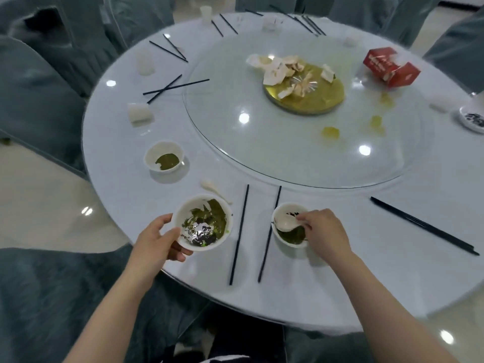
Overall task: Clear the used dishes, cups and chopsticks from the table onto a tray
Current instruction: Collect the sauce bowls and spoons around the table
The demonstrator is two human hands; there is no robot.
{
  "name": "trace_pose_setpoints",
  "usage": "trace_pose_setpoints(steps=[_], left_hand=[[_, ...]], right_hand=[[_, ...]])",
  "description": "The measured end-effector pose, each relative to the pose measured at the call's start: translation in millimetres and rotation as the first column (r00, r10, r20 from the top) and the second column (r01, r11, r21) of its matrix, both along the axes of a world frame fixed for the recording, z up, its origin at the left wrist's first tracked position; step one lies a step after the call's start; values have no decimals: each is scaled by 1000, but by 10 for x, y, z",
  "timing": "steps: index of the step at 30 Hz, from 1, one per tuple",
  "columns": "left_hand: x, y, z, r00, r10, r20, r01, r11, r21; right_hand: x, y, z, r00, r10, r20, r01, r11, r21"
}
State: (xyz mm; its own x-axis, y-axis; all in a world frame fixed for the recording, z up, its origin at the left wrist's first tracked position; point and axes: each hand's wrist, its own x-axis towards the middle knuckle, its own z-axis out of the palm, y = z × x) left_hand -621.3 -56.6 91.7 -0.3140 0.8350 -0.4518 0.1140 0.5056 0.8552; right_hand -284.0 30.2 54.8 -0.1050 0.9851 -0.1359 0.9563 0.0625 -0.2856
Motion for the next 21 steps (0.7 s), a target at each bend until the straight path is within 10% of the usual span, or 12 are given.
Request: trace_pose_setpoints(steps=[10,21], left_hand=[[377,256,-59,1000,-25,-4,25,999,-48],[1129,519,-82,978,-207,16,208,977,-38]], right_hand=[[-66,191,-216,915,270,300,-251,963,-101],[486,280,25,998,-21,-53,18,997,-72]])
